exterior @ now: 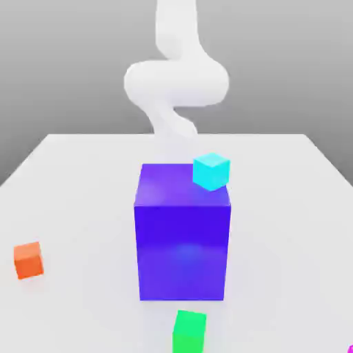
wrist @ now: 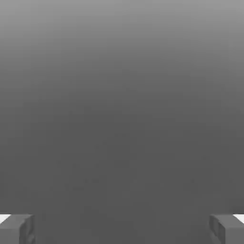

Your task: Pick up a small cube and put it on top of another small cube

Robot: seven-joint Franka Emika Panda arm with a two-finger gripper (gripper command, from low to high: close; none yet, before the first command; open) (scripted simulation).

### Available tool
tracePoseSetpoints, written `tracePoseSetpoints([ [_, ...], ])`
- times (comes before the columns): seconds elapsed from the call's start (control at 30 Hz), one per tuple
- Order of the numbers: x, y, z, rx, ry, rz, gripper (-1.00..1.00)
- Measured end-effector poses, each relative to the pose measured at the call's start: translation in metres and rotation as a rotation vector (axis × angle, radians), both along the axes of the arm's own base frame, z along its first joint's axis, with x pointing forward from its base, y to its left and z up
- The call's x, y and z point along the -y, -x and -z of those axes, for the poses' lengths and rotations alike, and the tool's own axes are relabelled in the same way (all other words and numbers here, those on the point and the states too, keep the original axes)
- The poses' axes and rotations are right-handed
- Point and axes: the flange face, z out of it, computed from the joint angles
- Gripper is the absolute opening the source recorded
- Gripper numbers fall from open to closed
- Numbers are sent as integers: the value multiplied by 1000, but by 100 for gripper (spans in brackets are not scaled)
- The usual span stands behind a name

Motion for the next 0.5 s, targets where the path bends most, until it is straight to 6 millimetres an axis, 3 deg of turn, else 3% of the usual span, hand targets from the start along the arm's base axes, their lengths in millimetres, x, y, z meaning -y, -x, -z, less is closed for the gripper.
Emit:
tracePoseSetpoints([
  [0.27,-59,-90,85,-177,25,-41,0],
  [0.5,-117,-145,178,-326,46,-85,0],
])
